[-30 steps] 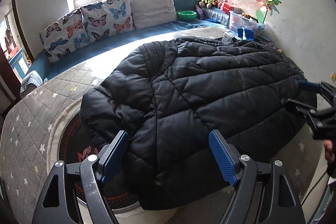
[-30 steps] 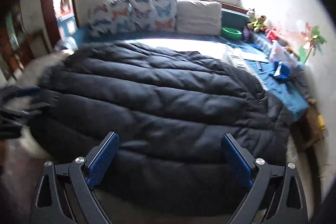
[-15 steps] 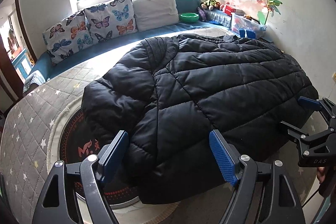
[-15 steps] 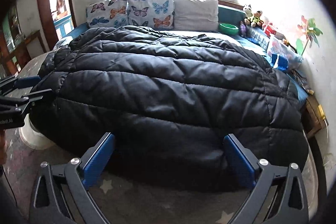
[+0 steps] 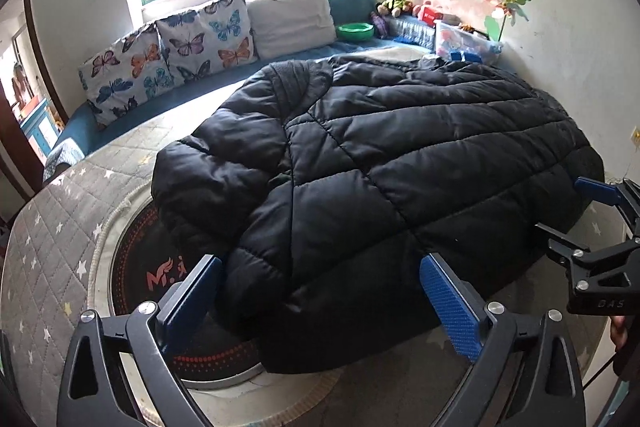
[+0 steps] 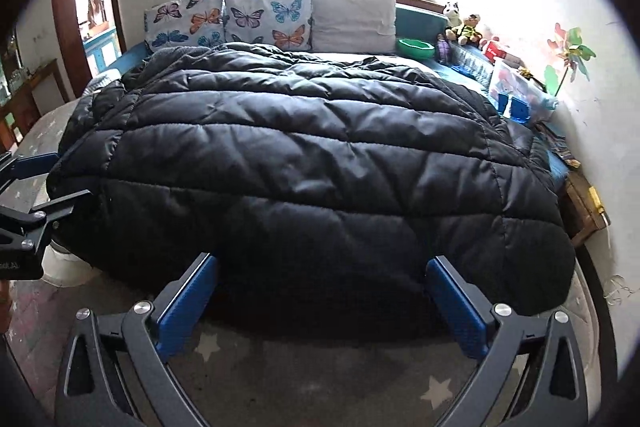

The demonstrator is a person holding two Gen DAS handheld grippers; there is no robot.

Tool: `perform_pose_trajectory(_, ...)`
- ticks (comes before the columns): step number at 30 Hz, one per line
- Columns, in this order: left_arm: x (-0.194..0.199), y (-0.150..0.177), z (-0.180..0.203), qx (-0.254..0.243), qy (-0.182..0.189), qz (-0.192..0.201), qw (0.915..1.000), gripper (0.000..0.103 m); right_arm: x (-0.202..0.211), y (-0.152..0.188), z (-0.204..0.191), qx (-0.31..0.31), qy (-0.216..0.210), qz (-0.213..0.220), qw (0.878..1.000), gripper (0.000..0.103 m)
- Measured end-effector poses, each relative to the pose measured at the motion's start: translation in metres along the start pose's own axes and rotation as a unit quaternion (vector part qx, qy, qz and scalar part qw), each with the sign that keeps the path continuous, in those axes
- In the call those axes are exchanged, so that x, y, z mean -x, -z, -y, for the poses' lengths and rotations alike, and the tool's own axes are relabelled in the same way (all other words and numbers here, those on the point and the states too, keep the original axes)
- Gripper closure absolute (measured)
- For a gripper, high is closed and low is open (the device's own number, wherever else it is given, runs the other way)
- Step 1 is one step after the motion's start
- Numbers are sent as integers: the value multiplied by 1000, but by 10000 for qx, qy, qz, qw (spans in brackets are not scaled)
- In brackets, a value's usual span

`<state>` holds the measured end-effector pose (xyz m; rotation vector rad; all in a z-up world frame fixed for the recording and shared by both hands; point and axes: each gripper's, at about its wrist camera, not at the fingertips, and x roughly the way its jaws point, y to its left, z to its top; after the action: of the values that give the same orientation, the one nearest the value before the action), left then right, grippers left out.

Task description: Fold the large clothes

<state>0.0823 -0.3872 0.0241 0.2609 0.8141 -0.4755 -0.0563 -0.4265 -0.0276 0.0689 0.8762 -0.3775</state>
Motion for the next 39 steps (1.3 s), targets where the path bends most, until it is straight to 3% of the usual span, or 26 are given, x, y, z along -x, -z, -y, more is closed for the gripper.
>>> perform_pose_trajectory(6,19,9,-2,57,109,114,9999,0,2,9,-7,-110,197,-128,9997,0)
perform_pose_trajectory(14,56,23,-6,223,31,321,9992,0,8,18,-5,-518,-11,-293,9982,0)
perform_pose_trajectory(27,102,53,-17,452,-347,459,9973,0,43,26,-19,-433,304,22,9986,0)
perform_pose_trajectory(39,123,76,-22,542,-439,437,9966,0,66,29,-29,-371,247,247,9987,0)
